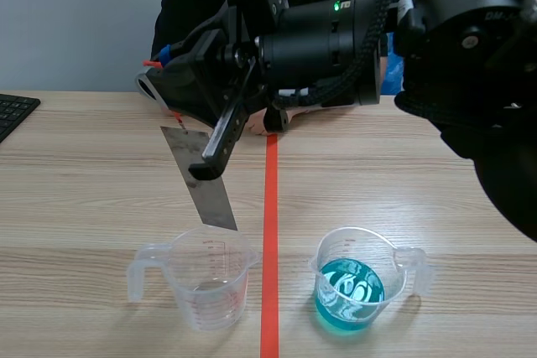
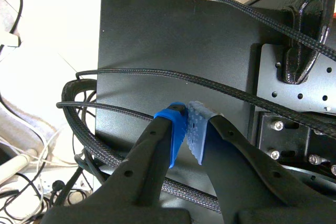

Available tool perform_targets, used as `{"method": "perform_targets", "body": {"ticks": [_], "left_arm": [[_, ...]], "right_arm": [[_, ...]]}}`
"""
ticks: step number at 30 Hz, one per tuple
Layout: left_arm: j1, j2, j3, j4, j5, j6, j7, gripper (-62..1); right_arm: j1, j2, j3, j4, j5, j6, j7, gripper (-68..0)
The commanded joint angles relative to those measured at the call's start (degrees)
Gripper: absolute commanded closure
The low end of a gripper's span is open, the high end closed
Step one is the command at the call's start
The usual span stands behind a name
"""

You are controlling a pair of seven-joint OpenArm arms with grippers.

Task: Do the redox reaction experiment.
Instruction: 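Put the plate into the left beaker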

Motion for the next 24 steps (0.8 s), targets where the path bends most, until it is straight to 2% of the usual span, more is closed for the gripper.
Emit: {"method": "perform_targets", "body": {"ticks": [1, 6, 12, 19, 24], "left_arm": [[0.5, -0.2, -0.2, 0.3, 0.0, -0.1, -0.8, -2.7], [0.5, -0.2, -0.2, 0.3, 0.0, -0.1, -0.8, -2.7], [0.5, -0.2, -0.2, 0.3, 0.0, -0.1, -0.8, -2.7], [0.5, -0.2, -0.2, 0.3, 0.0, -0.1, -0.8, -2.7], [0.5, -0.2, -0.2, 0.3, 0.0, -0.1, -0.8, -2.7]], "right_arm": [[0.8, -0.2, 0.3, 0.2, 0.9, -0.4, 0.7, -0.6], [0.9, -0.1, 1.1, 3.2, 1.4, -0.4, 0.0, -0.7], [0.8, -0.1, 2.8, 9.9, 5.5, -0.5, -4.5, -0.7], [0.8, -0.1, 4.4, 16.9, 7.4, -2.4, -7.0, -0.6], [0.5, -0.1, 4.4, 18.3, 7.5, -2.8, -7.5, -0.6]]}}
